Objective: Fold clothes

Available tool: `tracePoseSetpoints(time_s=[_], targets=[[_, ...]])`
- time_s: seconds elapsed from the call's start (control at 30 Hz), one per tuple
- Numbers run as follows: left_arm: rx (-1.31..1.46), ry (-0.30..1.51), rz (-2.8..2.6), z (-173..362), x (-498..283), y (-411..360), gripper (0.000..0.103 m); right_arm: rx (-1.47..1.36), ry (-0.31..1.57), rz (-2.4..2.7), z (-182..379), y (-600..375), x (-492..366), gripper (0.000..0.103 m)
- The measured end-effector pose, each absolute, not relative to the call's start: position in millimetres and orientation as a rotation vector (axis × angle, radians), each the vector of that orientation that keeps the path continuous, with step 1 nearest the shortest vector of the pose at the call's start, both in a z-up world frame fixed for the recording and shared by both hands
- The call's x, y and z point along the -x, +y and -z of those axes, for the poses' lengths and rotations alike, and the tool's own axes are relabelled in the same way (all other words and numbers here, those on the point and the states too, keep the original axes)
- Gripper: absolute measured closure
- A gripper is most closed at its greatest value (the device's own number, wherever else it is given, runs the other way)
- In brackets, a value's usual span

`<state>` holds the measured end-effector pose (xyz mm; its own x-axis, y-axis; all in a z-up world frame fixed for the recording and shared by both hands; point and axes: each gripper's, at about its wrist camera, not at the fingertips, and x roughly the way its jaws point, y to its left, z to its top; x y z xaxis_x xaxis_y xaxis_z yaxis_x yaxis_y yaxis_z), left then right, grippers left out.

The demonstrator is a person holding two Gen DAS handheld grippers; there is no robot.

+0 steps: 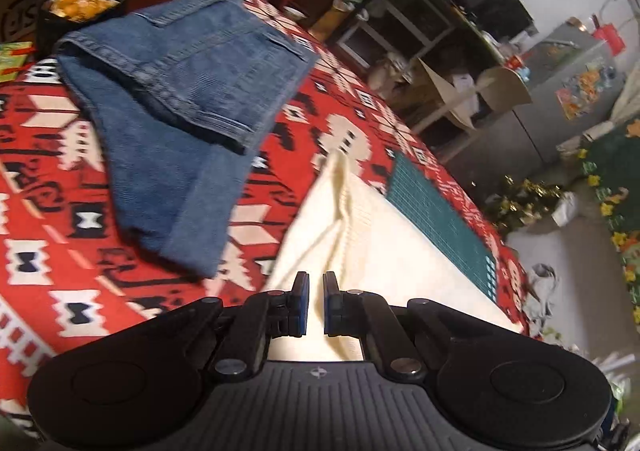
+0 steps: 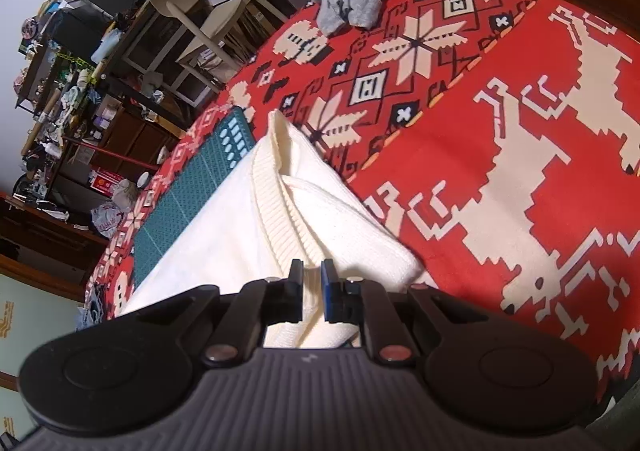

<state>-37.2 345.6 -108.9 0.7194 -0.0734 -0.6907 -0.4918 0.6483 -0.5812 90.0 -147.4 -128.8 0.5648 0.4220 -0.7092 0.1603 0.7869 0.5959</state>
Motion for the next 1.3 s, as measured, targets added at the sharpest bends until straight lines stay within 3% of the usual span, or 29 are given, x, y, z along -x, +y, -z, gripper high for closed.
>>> tracePoseSetpoints(time_s=[0.33,0.57,0.63,1.3], targets=[[0.827,0.704,-0.034,106.8,5.3,318.2,0.098,-0.572,0.931,-0.341,113.8,-104.9,-90.6,0.092],[0.717,0.891,-0.096,132.5,-16.6,309.2,0.1,-0.483,1.038,-0.412,130.7,-69.7,-95.8,0.092],[0.749,0.898,-0.099,135.0,-11.1,315.9,0.101,-0.483,1.075,-0.386,136.7,-73.3,-95.9,0.097],[0.76,0.936,-0.081,129.9,9.8,307.6,0.1,-0.59,1.101,-0.304,119.6,-108.7,-59.0,0.093]])
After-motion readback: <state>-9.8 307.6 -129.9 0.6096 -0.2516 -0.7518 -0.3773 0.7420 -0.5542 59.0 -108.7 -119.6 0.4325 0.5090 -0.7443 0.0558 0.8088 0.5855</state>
